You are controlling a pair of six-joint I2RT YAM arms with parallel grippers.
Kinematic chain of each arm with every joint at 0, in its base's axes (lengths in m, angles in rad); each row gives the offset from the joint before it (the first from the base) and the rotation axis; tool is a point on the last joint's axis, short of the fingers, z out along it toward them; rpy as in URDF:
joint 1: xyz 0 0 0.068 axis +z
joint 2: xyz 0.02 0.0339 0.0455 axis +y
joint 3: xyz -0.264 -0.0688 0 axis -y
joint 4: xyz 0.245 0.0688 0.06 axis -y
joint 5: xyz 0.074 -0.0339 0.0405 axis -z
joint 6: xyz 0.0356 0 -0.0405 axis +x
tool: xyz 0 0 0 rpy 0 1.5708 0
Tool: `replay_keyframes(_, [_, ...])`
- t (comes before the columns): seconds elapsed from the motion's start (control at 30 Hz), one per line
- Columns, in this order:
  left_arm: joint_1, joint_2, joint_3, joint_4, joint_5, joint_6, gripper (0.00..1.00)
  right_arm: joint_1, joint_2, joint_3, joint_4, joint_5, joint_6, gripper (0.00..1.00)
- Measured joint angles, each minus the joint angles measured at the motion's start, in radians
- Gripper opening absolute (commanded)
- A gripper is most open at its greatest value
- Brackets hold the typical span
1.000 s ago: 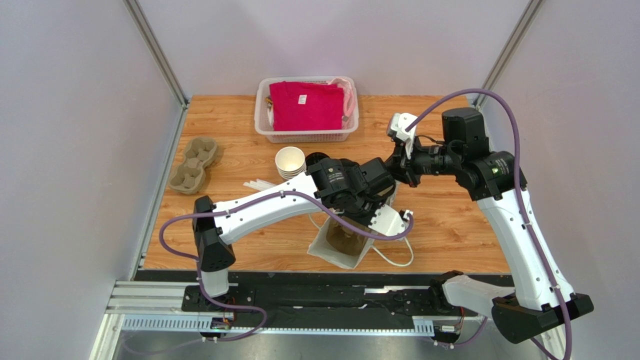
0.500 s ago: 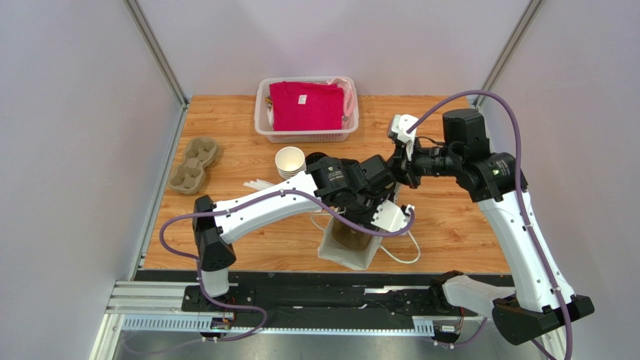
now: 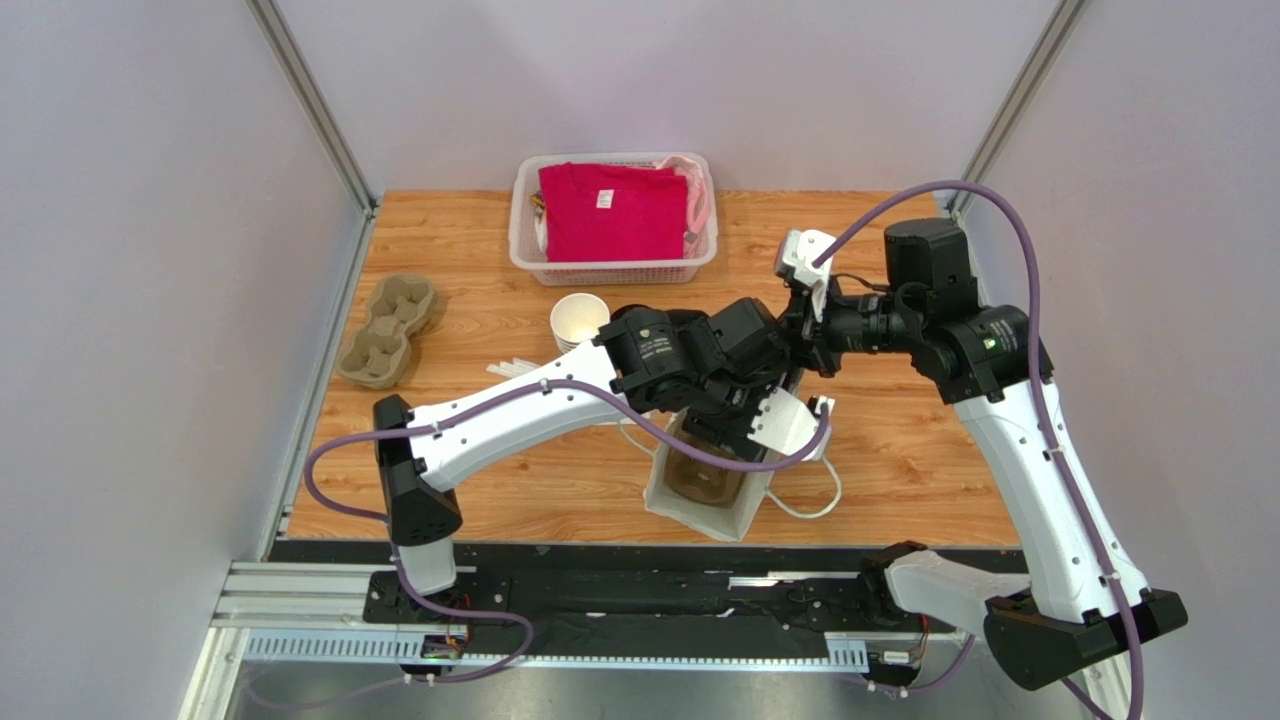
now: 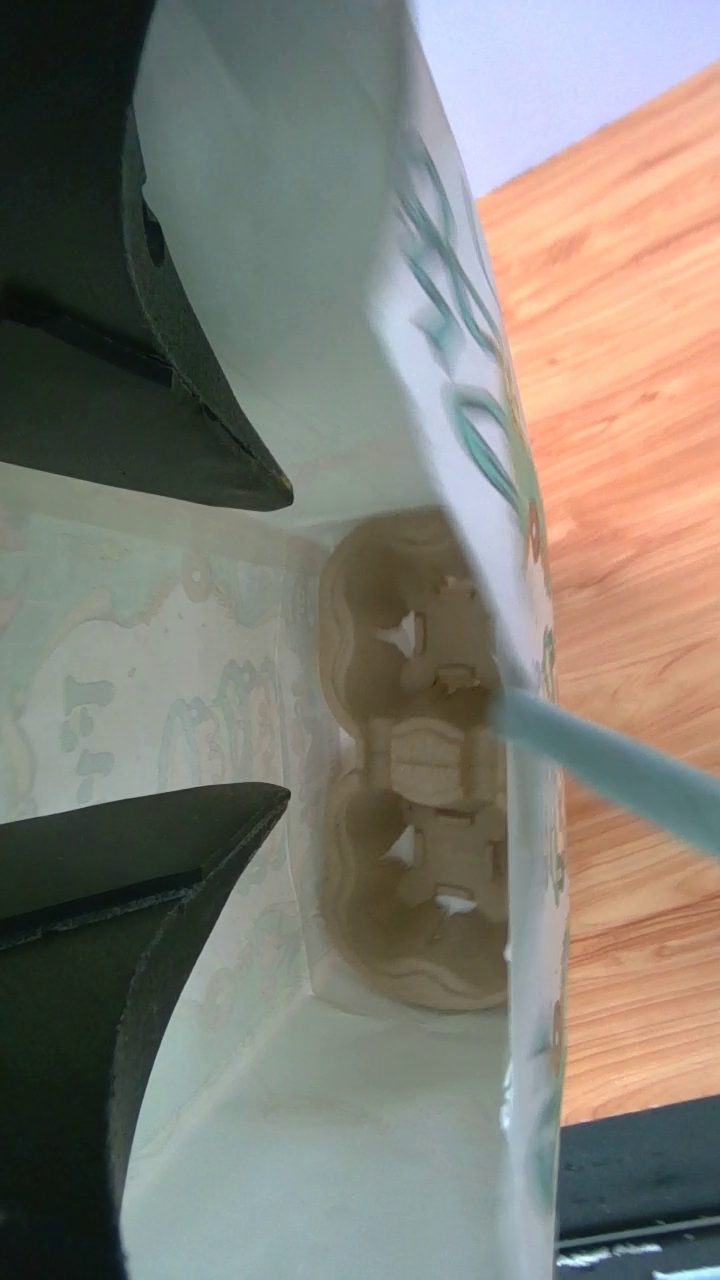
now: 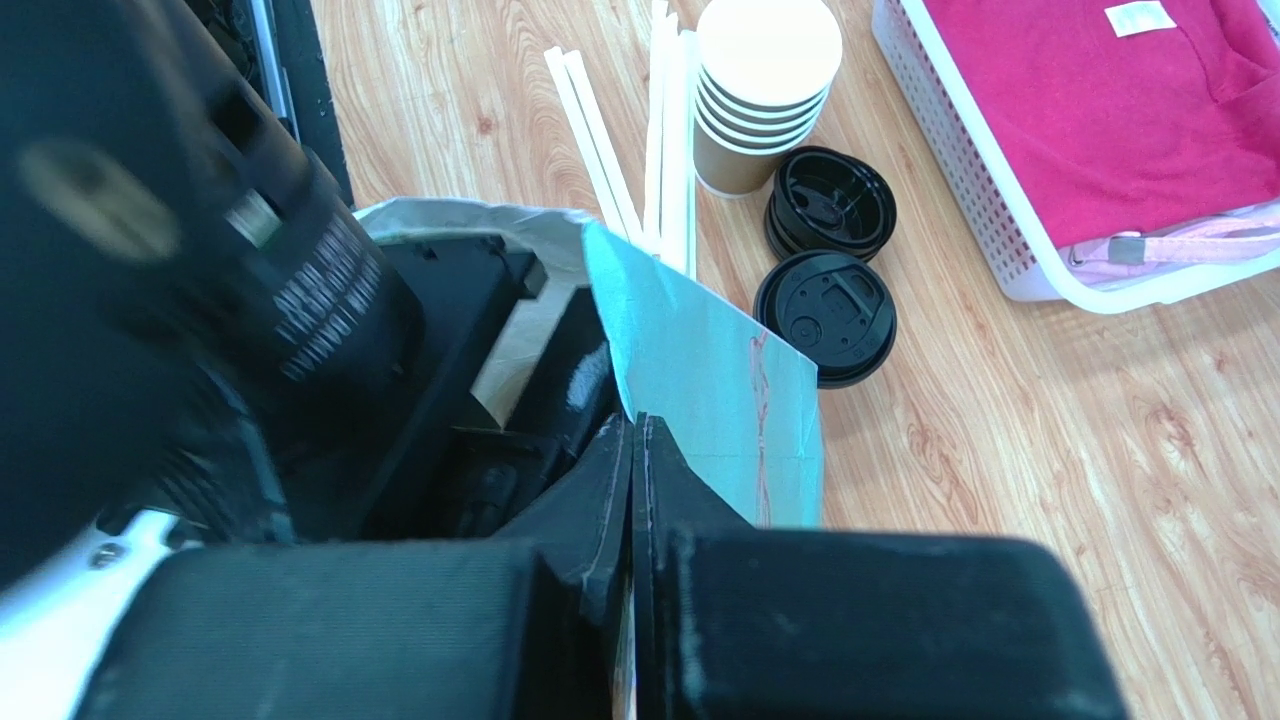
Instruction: Pack the takeout coffee
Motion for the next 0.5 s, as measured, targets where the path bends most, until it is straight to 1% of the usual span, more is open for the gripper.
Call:
replay_keyframes(0.2, [0.000,-0.098,0.000,0.032,0.056,-0.017,0.76,0.000,-0.001,-0.026,-0.002,0.000,0.002,0.00])
replay_keyframes(0.4, [0.001,-0.289,-0.026,0.090,0.136,-0.037,0.81,0.000,-0.001,-0.053,0.000,0.002,0.012,0.00])
replay_keyframes(0.5, [0.001,-0.377,-0.043,0.130,0.170,-0.054,0.82,0.000,-0.002,-0.068,-0.002,0.005,0.014,0.00])
